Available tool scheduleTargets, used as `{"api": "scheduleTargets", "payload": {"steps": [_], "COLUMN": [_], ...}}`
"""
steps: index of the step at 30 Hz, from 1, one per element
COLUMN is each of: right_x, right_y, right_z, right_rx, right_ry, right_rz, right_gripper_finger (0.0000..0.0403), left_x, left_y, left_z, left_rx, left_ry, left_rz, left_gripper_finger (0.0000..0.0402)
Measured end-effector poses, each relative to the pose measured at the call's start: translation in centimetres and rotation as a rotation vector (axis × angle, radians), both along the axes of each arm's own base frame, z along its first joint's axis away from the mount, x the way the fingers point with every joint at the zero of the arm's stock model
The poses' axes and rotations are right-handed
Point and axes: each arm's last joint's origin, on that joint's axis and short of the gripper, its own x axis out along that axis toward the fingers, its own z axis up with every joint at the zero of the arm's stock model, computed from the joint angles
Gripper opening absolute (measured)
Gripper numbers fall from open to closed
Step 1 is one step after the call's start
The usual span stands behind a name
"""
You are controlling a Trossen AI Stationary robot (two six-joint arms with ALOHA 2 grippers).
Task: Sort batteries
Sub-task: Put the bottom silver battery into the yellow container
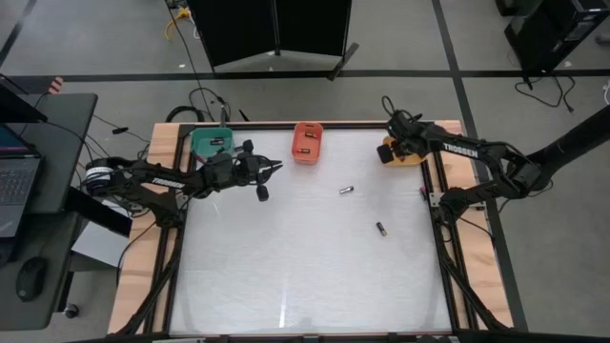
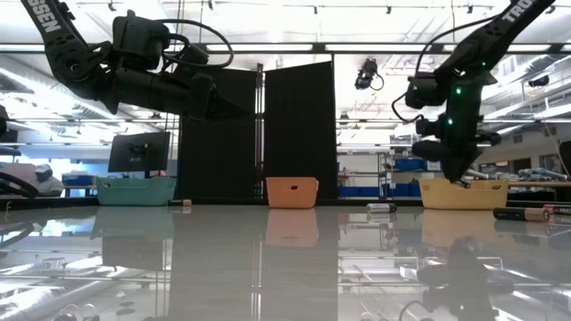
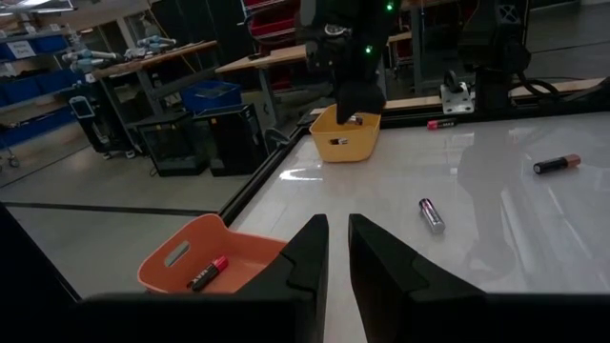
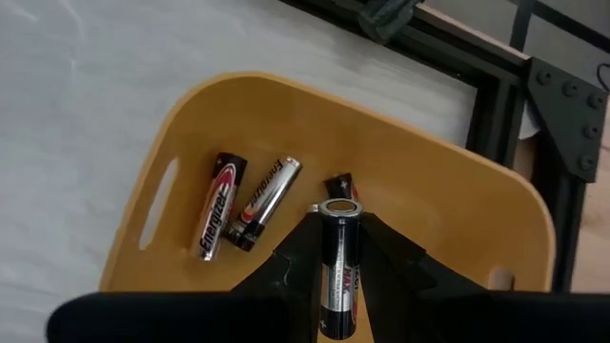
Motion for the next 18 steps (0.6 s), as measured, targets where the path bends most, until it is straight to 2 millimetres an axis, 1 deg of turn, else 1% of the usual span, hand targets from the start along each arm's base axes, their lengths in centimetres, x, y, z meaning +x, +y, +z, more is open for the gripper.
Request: {"api": "scheduleTargets", "payload": {"steps": [11,18], "right_x": [-0.4,-0.4], "right_y": [0.5,0.4], "right_z": [-1.9,-2.3], "right_rx": [-0.006,-0.034], "right_ry": [-0.040,-0.065], "right_rz": [0.002,-0.003], "right_gripper_finger": [0.0064,0.0067], "left_x": [0.0,0.0], "left_y": [0.0,0.0], "left_z": [0.0,0.0], "left_rx": [0.001,0.001], "left_ry": [0.001,0.001], "left_rz": [0.000,0.000], "left_gripper_finger": [0.0051,0.0051]}}
